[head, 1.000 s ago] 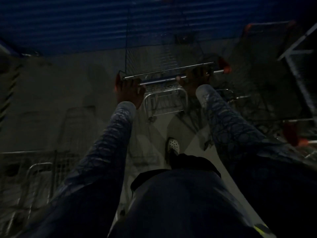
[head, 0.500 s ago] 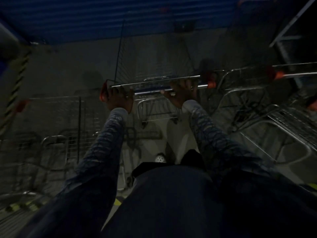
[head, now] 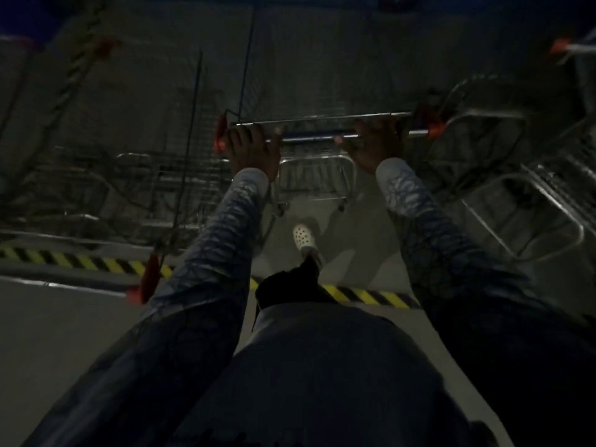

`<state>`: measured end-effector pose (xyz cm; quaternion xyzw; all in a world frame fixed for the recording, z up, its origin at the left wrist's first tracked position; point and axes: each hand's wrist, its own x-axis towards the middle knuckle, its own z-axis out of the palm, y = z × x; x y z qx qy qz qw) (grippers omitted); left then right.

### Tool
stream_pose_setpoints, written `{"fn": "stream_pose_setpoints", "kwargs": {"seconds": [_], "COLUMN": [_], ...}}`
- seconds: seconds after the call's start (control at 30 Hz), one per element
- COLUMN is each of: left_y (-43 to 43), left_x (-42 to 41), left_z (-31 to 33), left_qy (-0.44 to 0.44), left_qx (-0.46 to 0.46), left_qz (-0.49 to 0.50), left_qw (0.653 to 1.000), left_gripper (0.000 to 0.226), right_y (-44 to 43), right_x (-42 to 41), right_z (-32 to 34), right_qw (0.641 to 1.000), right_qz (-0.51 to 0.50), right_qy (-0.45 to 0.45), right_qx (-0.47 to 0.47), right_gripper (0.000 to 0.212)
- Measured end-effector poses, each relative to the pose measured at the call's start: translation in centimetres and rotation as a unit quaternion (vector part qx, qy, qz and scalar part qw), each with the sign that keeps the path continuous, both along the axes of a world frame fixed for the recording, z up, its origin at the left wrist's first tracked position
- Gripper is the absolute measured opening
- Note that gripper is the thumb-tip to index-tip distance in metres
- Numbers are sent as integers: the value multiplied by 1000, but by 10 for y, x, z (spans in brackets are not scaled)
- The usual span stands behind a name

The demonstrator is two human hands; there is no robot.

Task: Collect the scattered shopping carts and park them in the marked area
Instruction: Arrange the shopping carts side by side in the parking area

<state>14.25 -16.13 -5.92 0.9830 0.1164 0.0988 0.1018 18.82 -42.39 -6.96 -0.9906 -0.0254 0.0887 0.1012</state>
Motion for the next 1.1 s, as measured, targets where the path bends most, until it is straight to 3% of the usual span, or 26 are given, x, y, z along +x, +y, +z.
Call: {"fn": "stream_pose_setpoints", "kwargs": {"seconds": [0.17, 0.3, 0.47, 0.57, 0.67, 0.83, 0.97, 1.1], "left_y": [22, 30, 42, 48, 57, 74, 80, 90], "left_x": [-84, -131, -174, -200, -224, -259, -287, -300], "left_z": [-4, -1, 7, 11, 18, 9, 15, 11], "left_qy": [-27, 31, 40, -4, 52, -16, 38, 44], "left_qx": [52, 14, 3, 18, 8, 0, -3, 9], "left_qz": [-24, -48, -68, -91, -106, -119, -119, -135], "left_qw": [998, 998, 997, 996, 993, 993, 992, 990], "left_gripper": [58, 73, 71, 65, 73, 64, 82, 74], "right_y": [14, 24, 33, 39, 44, 59, 67, 71], "right_x": [-96, -155, -196, -215, -233, -279, -308, -326], "right_z": [14, 24, 27, 25, 24, 30, 28, 22], "right_qw": [999, 999, 999, 999, 999, 998, 998, 998], "right_qz": [-4, -2, -12, -21, -35, -46, -61, -55], "right_qy": [-38, -38, -44, -38, -22, -20, -19, -35], "right_qx": [0, -5, -21, -14, -27, -22, -22, -17], "right_gripper": [86, 79, 73, 74, 84, 91, 76, 78]}}
